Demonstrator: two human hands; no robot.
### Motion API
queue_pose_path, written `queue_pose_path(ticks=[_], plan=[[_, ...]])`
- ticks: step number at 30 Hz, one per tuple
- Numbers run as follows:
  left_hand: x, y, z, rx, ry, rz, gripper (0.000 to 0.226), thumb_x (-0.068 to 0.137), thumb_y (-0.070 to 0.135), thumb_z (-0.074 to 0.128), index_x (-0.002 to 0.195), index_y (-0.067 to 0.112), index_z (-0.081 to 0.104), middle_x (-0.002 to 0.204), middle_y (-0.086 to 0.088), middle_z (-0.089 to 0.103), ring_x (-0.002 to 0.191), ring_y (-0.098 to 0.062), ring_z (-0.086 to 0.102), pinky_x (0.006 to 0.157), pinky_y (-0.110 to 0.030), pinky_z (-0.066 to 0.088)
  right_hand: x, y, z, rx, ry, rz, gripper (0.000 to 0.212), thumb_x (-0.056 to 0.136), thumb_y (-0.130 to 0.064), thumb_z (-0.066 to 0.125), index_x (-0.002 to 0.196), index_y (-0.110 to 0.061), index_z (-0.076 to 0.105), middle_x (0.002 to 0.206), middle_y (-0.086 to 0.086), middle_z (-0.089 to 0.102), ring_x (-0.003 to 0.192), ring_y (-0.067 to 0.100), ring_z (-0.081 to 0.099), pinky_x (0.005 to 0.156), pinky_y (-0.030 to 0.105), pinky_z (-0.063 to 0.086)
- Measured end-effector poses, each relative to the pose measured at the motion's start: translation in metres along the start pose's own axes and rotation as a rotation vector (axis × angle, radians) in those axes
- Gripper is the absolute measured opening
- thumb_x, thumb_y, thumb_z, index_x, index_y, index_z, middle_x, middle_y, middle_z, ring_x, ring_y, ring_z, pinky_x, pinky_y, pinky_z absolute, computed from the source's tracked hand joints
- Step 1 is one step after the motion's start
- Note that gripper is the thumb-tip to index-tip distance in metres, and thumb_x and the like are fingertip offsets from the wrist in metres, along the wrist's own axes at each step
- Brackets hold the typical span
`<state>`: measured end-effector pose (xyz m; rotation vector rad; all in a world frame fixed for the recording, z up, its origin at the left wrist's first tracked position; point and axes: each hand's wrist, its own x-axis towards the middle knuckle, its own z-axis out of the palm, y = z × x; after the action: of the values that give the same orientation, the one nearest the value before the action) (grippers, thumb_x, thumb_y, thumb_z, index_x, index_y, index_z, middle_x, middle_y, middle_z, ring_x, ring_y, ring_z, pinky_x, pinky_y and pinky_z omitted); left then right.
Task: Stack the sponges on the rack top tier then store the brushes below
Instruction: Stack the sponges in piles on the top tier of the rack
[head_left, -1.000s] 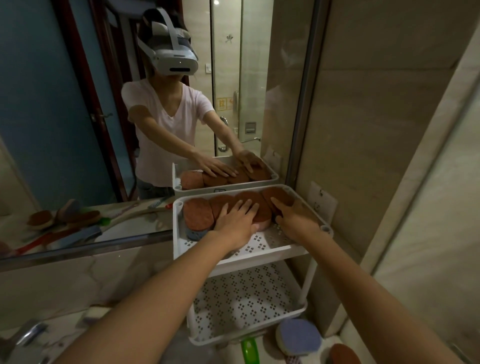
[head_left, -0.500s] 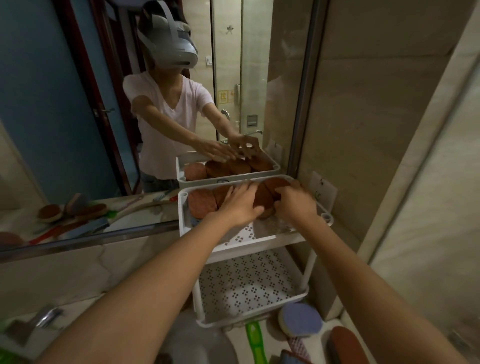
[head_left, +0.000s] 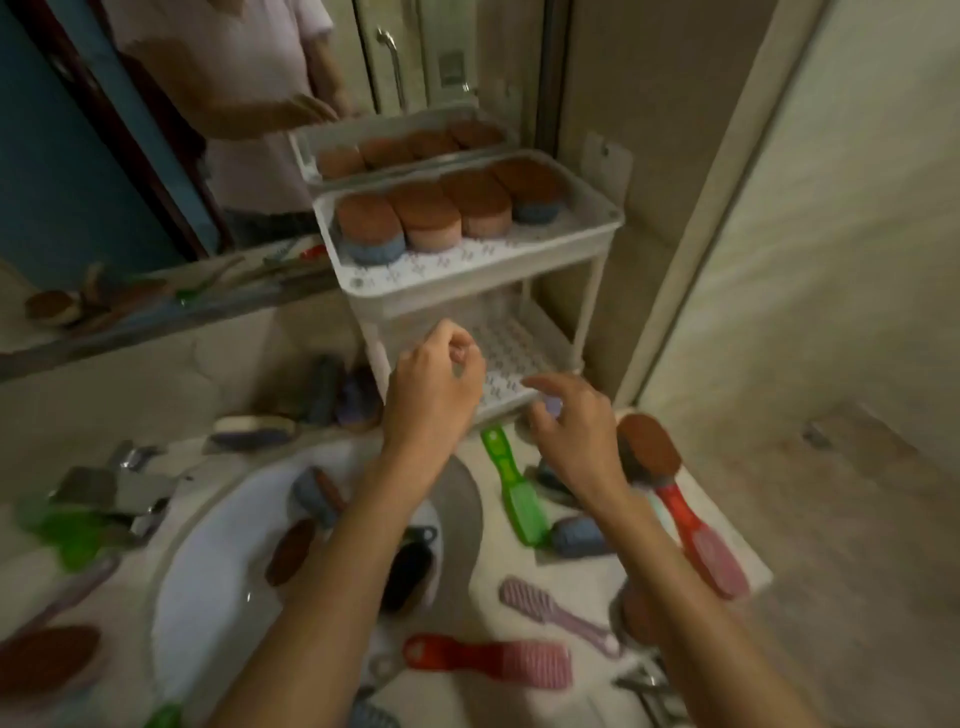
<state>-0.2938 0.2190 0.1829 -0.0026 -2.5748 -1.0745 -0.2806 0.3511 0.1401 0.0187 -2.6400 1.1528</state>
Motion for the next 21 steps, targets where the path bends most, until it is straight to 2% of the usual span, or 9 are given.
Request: queue_pose_path(ticks=[3,5,7,9,12,15,17,19,21], plan=[[-0.053,-0.037,0.036,0.038,-0.277,-0.226,0.016,0.090,0.019,0.048,0.098,0.012,0.060,0.100,-0.010,0.066,0.093,-0.026,0.058,0.066,-0.021,0.034,-0.053,0.043,0.020,-0.101,-0.281,0.111,0.025,0.084,-0.009,0.052,0.103,-0.004,0.068,0.107,0.018,0.068,0.102,0.034,0.061,0.082,0.036,0.045],[-0.083,-0.058,0.059,-0.008,-0.441,-0.387,0.017,0.090,0.016,0.049,0.102,0.012,0.059,0.106,-0.012,0.066,0.095,-0.029,0.061,0.080,-0.028,0.048,-0.084,0.072,0.029,-0.187,-0.411,0.136,0.030,0.084,-0.009,0.053,0.111,-0.003,0.064,0.116,0.019,0.063,0.111,0.034,0.056,0.089,0.038,0.045],[-0.106,-0.073,0.076,-0.017,-0.554,-0.478,0.020,0.089,0.016,0.049,0.107,0.011,0.058,0.107,-0.014,0.066,0.095,-0.031,0.063,0.083,-0.038,0.052,-0.104,0.098,0.034,-0.336,-0.449,0.121,0.045,0.081,-0.008,0.053,0.125,-0.007,0.054,0.131,0.014,0.051,0.123,0.030,0.045,0.100,0.036,0.036],[-0.122,-0.081,0.089,-0.002,-0.645,-0.520,0.023,0.088,0.016,0.048,0.110,0.012,0.055,0.107,-0.014,0.065,0.093,-0.031,0.064,0.078,-0.036,0.051,-0.112,0.116,0.036,-0.477,-0.430,0.113,0.062,0.079,-0.007,0.052,0.139,-0.012,0.036,0.143,0.011,0.035,0.131,0.028,0.032,0.107,0.036,0.029],[-0.135,-0.089,0.099,0.011,-0.696,-0.533,0.024,0.088,0.016,0.049,0.110,0.011,0.054,0.105,-0.016,0.065,0.090,-0.031,0.064,0.069,-0.032,0.048,-0.106,0.128,0.037,-0.591,-0.377,0.112,0.067,0.084,-0.006,0.048,0.145,-0.013,0.021,0.139,0.013,0.033,0.125,0.033,0.033,0.100,0.041,0.033],[-0.136,-0.091,0.101,0.016,-0.692,-0.529,0.025,0.088,0.015,0.049,0.112,0.010,0.053,0.104,-0.015,0.065,0.089,-0.030,0.064,0.070,-0.033,0.049,-0.094,0.134,0.038,-0.649,-0.418,0.119,0.069,0.087,-0.005,0.048,0.147,-0.011,0.013,0.140,0.015,0.028,0.128,0.035,0.029,0.103,0.044,0.032],[-0.134,-0.090,0.101,-0.003,-0.685,-0.534,0.026,0.088,0.015,0.048,0.113,0.010,0.052,0.105,-0.014,0.063,0.088,-0.028,0.064,0.071,-0.034,0.050,-0.088,0.138,0.038,-0.669,-0.400,0.107,0.063,0.089,-0.007,0.050,0.144,-0.007,0.020,0.141,0.017,0.027,0.130,0.034,0.028,0.106,0.044,0.031],[-0.132,-0.088,0.100,-0.022,-0.673,-0.535,0.025,0.088,0.016,0.048,0.112,0.012,0.052,0.106,-0.012,0.062,0.091,-0.028,0.064,0.070,-0.036,0.050,-0.084,0.139,0.036,-0.664,-0.367,0.079,0.046,0.090,-0.011,0.051,0.133,-0.005,0.036,0.138,0.017,0.031,0.127,0.032,0.032,0.104,0.041,0.034],[-0.130,-0.086,0.099,-0.022,-0.664,-0.531,0.024,0.089,0.017,0.047,0.112,0.012,0.053,0.108,-0.011,0.061,0.094,-0.029,0.063,0.072,-0.037,0.051,-0.084,0.141,0.033,-0.657,-0.360,0.062,0.037,0.090,-0.013,0.052,0.126,-0.007,0.043,0.136,0.016,0.033,0.125,0.030,0.034,0.102,0.040,0.036]])
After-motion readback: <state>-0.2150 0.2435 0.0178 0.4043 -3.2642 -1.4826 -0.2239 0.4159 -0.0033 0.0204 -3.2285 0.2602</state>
